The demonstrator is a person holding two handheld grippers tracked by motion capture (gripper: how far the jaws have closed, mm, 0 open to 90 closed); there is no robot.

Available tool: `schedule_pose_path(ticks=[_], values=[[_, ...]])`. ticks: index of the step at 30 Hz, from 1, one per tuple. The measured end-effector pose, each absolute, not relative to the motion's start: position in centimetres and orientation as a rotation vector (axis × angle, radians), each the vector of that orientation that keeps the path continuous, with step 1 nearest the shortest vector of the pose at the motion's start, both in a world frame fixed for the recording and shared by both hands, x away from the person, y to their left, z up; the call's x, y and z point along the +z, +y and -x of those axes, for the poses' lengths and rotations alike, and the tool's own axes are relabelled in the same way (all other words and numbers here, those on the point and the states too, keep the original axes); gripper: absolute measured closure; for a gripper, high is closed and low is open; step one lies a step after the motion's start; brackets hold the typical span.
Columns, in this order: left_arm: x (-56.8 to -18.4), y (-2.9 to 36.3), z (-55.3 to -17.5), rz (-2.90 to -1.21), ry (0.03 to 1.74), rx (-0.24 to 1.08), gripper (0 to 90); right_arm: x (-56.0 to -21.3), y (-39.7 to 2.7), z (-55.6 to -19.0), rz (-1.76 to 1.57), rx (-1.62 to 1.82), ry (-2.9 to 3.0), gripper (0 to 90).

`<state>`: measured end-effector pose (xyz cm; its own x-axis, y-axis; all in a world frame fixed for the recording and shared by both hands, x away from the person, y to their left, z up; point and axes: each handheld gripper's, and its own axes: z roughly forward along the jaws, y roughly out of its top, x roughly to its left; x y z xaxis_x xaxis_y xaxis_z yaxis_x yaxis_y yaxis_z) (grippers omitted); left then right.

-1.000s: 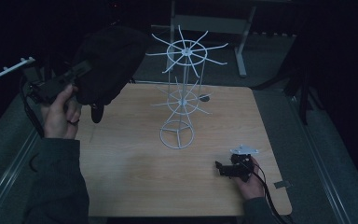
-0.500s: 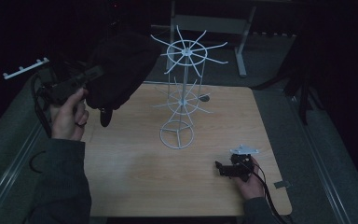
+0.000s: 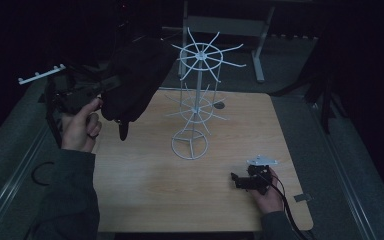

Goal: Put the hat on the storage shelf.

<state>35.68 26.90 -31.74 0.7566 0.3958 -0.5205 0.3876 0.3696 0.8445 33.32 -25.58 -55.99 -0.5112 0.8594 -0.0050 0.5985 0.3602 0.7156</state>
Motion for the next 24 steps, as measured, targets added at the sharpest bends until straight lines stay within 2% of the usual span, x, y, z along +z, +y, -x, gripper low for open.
schedule_pose_path(ticks=[24], values=[[-33.6, 25.8, -36.6, -1.287, 0.799, -0.034, 82.5, -56.0, -25.6, -33.3, -1.275, 0.944, 2.248, 11.0]])
